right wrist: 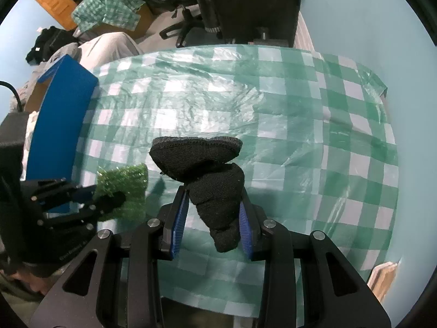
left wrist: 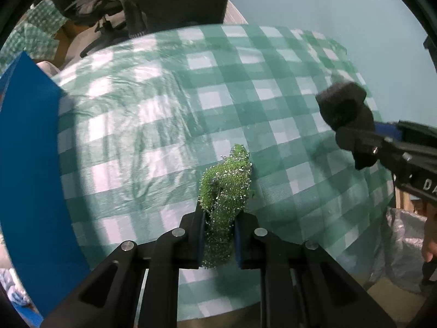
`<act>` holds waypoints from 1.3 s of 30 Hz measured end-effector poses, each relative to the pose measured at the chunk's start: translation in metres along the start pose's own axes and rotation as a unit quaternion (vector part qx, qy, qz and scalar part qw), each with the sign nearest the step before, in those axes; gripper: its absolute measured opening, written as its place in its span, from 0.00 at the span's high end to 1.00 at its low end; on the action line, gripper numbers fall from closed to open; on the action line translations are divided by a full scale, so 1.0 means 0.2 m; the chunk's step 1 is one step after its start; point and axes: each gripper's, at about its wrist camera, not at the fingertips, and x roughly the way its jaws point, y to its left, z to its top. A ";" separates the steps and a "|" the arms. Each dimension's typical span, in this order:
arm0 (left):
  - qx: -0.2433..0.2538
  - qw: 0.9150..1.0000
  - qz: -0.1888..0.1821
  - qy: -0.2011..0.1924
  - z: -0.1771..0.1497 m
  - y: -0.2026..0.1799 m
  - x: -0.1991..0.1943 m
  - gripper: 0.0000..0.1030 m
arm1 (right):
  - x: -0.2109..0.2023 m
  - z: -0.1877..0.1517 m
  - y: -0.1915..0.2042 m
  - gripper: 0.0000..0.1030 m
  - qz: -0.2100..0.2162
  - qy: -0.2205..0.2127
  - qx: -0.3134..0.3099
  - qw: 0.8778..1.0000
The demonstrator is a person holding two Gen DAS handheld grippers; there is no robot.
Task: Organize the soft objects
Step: 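Grasp the green scrubber with the left tool while the right tool holds the glove, then carry the scrubber and glove over the cardboard box with both tools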
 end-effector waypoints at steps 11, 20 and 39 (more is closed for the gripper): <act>-0.018 0.999 0.015 -0.031 -0.02 0.13 -0.22 0.85 | -0.11 -0.02 0.13 0.67 0.006 -0.009 -0.008 1.000; -0.047 0.997 0.027 -0.051 -0.06 0.25 -0.42 0.85 | -0.20 0.01 0.30 0.67 0.016 -0.019 -0.030 0.999; -0.121 0.988 0.036 -0.087 -0.16 0.67 -0.65 0.85 | -0.21 0.20 0.77 0.67 0.049 -0.026 -0.099 0.993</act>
